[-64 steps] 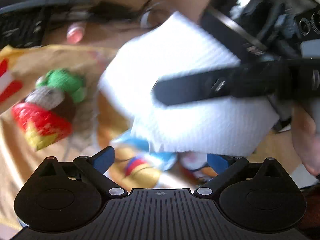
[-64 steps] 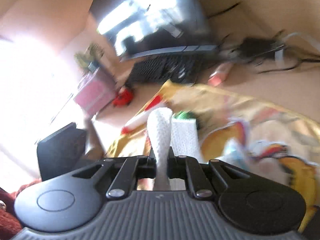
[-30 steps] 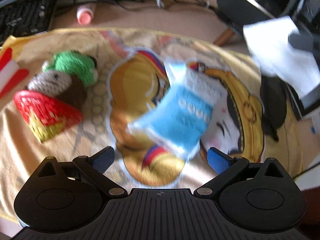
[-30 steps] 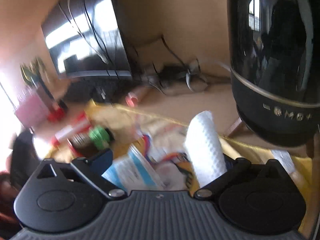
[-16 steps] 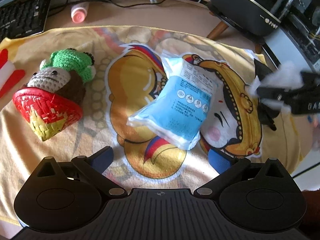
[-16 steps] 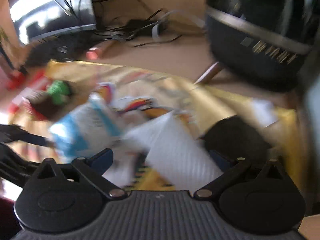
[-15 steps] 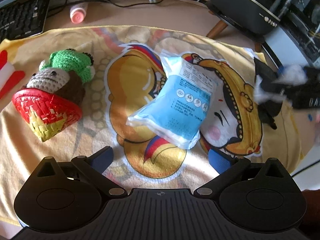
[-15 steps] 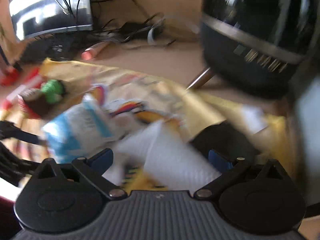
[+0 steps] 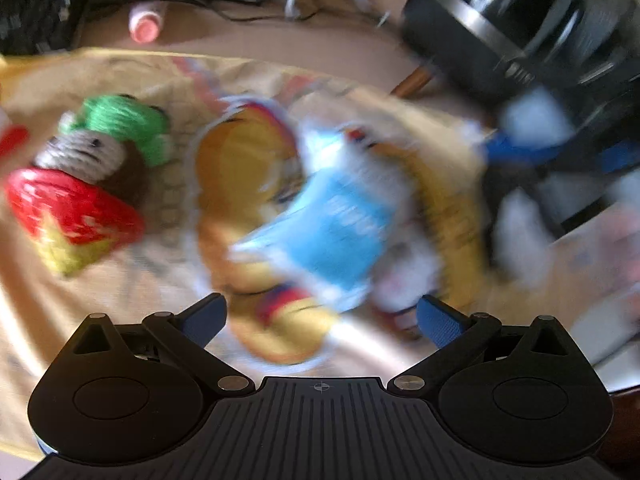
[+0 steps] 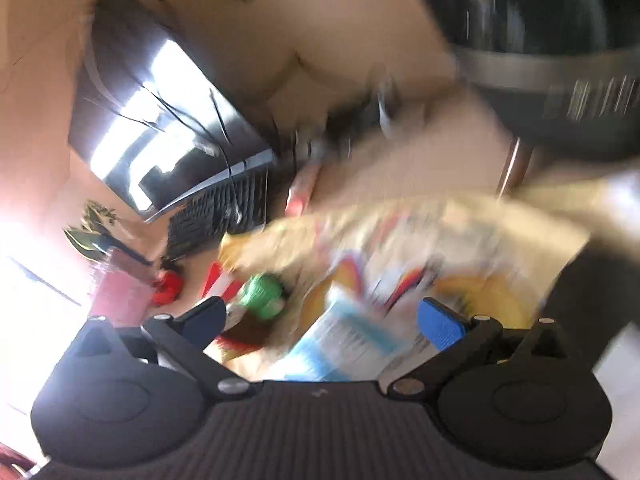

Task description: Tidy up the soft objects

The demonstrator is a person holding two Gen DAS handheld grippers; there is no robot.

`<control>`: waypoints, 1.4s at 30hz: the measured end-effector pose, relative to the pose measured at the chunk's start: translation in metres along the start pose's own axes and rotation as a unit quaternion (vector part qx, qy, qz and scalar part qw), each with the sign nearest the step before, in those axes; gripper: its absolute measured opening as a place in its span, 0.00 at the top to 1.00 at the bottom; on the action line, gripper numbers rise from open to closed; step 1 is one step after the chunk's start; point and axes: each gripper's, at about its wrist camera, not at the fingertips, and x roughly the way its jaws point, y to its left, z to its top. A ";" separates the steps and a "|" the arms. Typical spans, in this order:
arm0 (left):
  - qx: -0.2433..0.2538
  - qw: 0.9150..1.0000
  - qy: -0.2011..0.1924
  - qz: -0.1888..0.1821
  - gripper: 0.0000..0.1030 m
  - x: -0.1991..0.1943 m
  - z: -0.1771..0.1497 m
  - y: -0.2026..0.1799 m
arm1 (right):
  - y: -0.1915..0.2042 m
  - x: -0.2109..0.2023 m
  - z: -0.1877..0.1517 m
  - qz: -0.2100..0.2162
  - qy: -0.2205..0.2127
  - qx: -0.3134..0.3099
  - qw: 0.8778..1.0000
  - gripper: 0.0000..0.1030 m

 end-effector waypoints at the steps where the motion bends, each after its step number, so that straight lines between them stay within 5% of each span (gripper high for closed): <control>1: -0.029 0.998 -0.010 -0.048 0.00 -0.003 0.001 0.007 | 0.005 0.012 0.007 -0.011 0.011 -0.017 1.000 0.01; 5: -0.156 0.969 -0.003 -0.193 0.00 0.007 -0.001 0.036 | 0.047 0.061 0.033 -0.087 0.065 -0.208 0.972 0.15; 7: -0.176 0.962 -0.002 -0.209 0.00 0.013 -0.005 0.042 | 0.051 0.086 0.036 -0.099 0.103 -0.228 0.963 0.26; 11: -0.158 0.977 -0.008 -0.140 0.00 0.016 -0.004 0.041 | 0.046 0.128 0.038 -0.099 0.168 -0.219 0.956 0.40; 14: -0.155 0.977 -0.024 -0.147 0.00 0.021 0.002 0.043 | 0.043 0.137 0.031 -0.098 0.196 -0.213 0.952 0.53; 17: -0.126 0.980 -0.044 -0.146 0.00 0.022 0.017 0.038 | 0.043 0.128 0.035 -0.062 0.200 -0.192 0.959 0.47; 21: -0.050 0.987 -0.072 -0.133 0.00 0.015 0.039 0.023 | 0.034 0.097 0.054 -0.019 0.158 -0.135 0.978 0.26; 25: 0.080 0.989 -0.097 -0.071 0.00 0.006 0.049 -0.002 | 0.012 0.063 0.056 0.035 0.126 -0.063 0.989 0.24; 29: 0.132 0.989 -0.060 -0.039 0.00 0.020 0.045 -0.013 | -0.011 0.044 0.030 0.046 0.103 -0.014 0.993 0.21; 32: 0.142 0.989 -0.040 -0.018 0.00 0.031 0.040 -0.019 | -0.025 0.043 0.019 0.019 0.078 0.020 0.997 0.24; 35: 0.173 0.984 -0.048 0.018 0.00 0.037 0.035 -0.025 | -0.025 0.007 0.019 -0.006 -0.005 0.011 1.000 0.24; 38: 0.169 0.984 -0.051 0.027 0.00 0.034 0.036 -0.030 | -0.017 -0.045 0.009 -0.077 -0.105 -0.050 0.990 0.05; 40: 0.175 0.984 -0.029 -0.021 0.00 0.021 0.031 -0.033 | -0.012 -0.074 -0.008 -0.129 -0.140 -0.103 0.976 0.00; 42: 0.184 0.980 0.006 -0.071 0.00 0.010 0.024 -0.036 | -0.013 -0.084 -0.023 -0.143 -0.110 -0.110 0.977 0.00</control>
